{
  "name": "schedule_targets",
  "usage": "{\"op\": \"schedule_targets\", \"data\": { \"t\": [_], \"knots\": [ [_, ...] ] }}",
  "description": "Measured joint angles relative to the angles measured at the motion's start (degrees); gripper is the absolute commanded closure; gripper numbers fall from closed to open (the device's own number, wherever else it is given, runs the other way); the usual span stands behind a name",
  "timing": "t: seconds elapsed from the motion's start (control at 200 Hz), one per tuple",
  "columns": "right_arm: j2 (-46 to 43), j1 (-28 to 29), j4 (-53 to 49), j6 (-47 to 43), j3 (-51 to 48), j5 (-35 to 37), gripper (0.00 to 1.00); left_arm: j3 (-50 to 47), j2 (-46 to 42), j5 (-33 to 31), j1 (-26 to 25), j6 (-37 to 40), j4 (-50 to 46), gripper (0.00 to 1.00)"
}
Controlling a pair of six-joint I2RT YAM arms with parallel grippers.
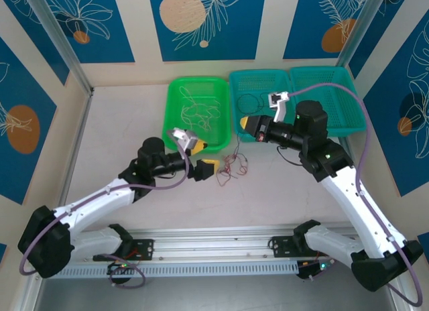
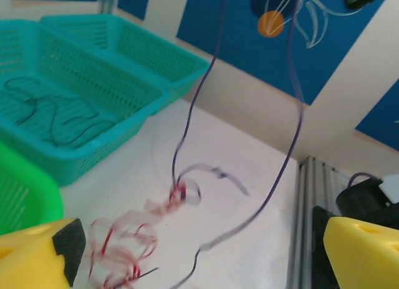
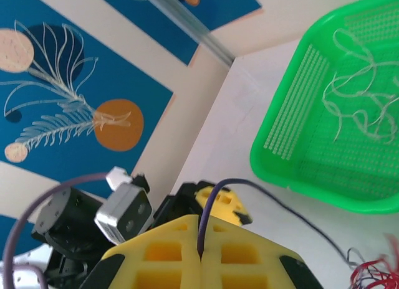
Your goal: Untangle the cables
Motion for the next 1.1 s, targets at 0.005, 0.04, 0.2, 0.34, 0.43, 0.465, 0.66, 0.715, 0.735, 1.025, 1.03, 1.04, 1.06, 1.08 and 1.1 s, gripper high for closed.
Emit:
{"op": "schedule_targets", "data": {
  "t": [0.005,0.04,0.2,0.34,0.43,0.465,0.66,0.715,0.735,1.025,1.03,1.04,1.06,1.08,1.1],
  "knots": [
    [0.15,0.26,0.0,0.0,0.0,0.02,1.0,0.31,0.33,0.07,-0.13,0.02,0.02,0.0],
    [0.74,1.49,0.0,0.04,0.0,0.28,1.0,1.88,1.7,0.59,-0.74,0.22,0.13,0.0],
    [2.4,6.32,0.02,0.28,0.0,3.26,1.0,10.14,10.03,4.22,-4.17,0.79,0.13,0.03],
    [2.47,7.65,-0.09,0.63,0.0,5.57,1.0,12.76,15.87,3.91,-6.97,-1.18,2.1,0.28],
    [2.49,7.54,-0.81,0.7,-0.07,7.15,1.0,12.76,17.27,1.38,-7.34,-2.6,2.8,0.86],
    [2.36,7.63,-0.81,0.7,-0.07,7.63,1.0,12.74,17.66,0.68,-7.34,-3.13,3.1,1.0],
    [-0.31,7.41,-1.84,-1.7,-1.77,14.27,0.72,12.52,17.42,-1.18,-7.39,-5.03,4.42,1.0],
    [-2.12,7.08,-1.79,-3.15,-4.15,16.68,0.58,12.52,16.52,-1.57,-7.39,-5.09,4.09,1.0],
    [-2.89,6.91,-1.68,-4.52,-5.25,17.49,0.55,12.52,16.09,-1.81,-7.39,-5.16,3.89,1.0],
    [-12.22,5.09,7.48,-13.11,-30.36,18.32,0.13,14.91,12.37,-2.19,-7.39,-5.22,-2.49,1.0],
    [-12.24,5.09,7.78,-13.27,-30.67,18.14,0.13,14.93,12.35,-2.19,-7.39,-5.22,-2.6,1.0],
    [-12.26,5.09,8.26,-13.68,-31.36,17.99,0.12,15.02,12.35,-2.16,-7.39,-5.22,-2.75,1.0],
    [-12.17,5.09,9.49,-13.73,-32.92,17.53,0.12,15.13,12.31,-2.16,-7.39,-5.25,-3.06,1.0],
    [-12.09,5.09,10.71,-14.14,-34.27,17.0,0.11,15.17,12.26,-2.14,-7.39,-5.27,-3.32,1.0],
    [-11.82,5.09,11.91,-14.05,-35.52,16.65,0.11,15.23,12.24,-2.14,-7.39,-5.29,-3.58,1.0]
  ]
}}
